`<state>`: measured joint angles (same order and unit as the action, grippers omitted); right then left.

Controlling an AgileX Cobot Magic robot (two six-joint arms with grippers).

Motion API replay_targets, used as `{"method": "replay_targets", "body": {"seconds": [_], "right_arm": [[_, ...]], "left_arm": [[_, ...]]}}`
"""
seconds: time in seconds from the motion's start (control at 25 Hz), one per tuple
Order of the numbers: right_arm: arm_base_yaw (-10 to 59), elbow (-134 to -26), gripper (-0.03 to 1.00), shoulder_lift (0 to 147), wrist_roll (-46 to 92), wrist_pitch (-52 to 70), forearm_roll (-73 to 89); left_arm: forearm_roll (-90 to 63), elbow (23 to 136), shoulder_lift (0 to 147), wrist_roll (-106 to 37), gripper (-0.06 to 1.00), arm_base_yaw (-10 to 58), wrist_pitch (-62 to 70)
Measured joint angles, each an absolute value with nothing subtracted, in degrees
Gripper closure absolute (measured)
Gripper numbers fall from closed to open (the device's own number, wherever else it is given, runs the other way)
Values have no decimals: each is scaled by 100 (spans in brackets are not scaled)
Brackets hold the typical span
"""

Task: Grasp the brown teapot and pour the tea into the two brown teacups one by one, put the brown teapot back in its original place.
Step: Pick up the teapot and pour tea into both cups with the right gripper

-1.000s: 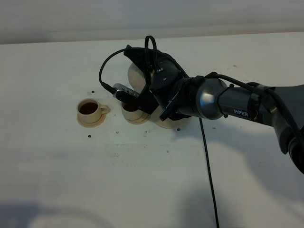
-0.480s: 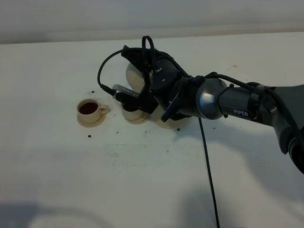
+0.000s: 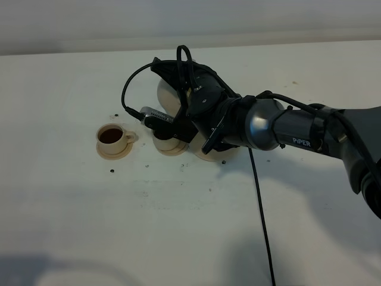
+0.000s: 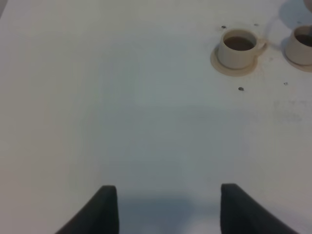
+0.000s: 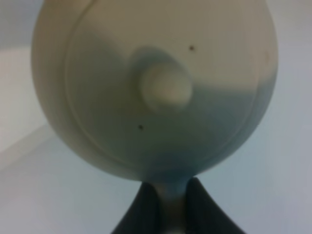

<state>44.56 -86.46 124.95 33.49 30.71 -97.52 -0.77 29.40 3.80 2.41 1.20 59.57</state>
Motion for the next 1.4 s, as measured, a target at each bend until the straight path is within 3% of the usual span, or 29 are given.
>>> {"method": "replay_targets", "body": {"seconds": [0.68,1.4], "right_arm": [[4480,-8646,85,12495,3212,3086,-9701],[4480,-8646,85,12495,2517,3621,-7739]], "left_arm": [[-77,2940,380,236,48,120,5957],[-77,2940,380,236,48,120,5957]]}}
